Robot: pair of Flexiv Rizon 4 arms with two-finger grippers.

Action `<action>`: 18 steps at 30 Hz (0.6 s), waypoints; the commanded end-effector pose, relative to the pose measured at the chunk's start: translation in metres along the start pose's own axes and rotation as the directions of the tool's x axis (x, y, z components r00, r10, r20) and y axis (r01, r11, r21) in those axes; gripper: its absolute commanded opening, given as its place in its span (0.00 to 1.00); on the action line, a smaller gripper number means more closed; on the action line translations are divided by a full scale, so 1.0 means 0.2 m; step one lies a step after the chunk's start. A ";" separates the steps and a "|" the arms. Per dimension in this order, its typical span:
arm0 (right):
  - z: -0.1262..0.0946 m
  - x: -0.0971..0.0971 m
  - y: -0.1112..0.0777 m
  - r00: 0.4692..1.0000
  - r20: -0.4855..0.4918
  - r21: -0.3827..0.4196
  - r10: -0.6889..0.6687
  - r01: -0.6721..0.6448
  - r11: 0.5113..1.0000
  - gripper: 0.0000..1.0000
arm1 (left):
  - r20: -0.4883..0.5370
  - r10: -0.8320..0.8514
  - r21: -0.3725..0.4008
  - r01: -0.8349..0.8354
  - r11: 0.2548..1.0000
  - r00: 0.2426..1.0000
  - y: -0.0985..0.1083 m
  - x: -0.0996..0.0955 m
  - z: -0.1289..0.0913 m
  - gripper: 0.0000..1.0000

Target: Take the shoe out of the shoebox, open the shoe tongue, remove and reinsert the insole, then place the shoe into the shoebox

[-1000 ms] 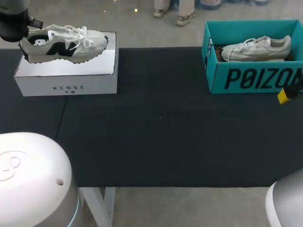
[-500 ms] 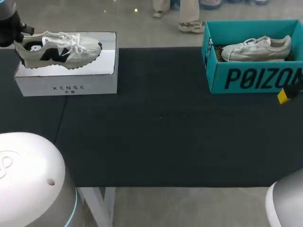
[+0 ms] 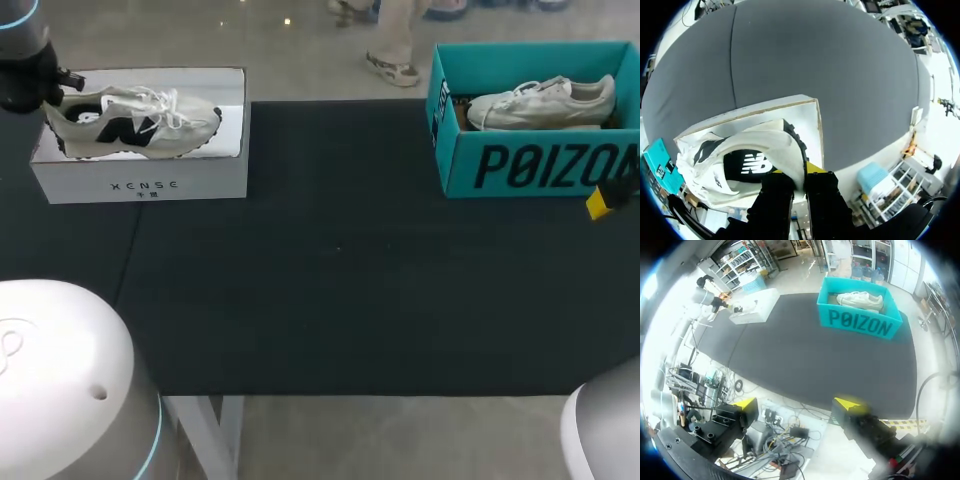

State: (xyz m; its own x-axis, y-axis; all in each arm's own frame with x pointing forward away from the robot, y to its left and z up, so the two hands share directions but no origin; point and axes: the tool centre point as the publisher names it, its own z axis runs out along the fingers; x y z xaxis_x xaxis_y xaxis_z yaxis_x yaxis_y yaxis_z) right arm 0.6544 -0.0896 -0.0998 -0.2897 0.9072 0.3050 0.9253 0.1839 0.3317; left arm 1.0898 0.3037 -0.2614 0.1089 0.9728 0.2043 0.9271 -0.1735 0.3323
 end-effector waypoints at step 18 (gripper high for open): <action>0.00 0.00 0.02 1.000 0.000 0.008 0.001 -0.001 1.000 1.00 | 0.015 0.042 0.036 -0.043 0.998 0.999 -0.11 -0.06 0.17 0.00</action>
State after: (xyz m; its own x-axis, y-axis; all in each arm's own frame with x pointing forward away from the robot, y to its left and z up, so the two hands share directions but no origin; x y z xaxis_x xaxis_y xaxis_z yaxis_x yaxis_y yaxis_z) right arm 0.6543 -0.0896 -0.1000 -0.2898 0.9071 0.3052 0.9252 0.1839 0.3320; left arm 1.0791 0.3020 -0.2995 0.1504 0.9668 0.2065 0.9352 -0.2069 0.2874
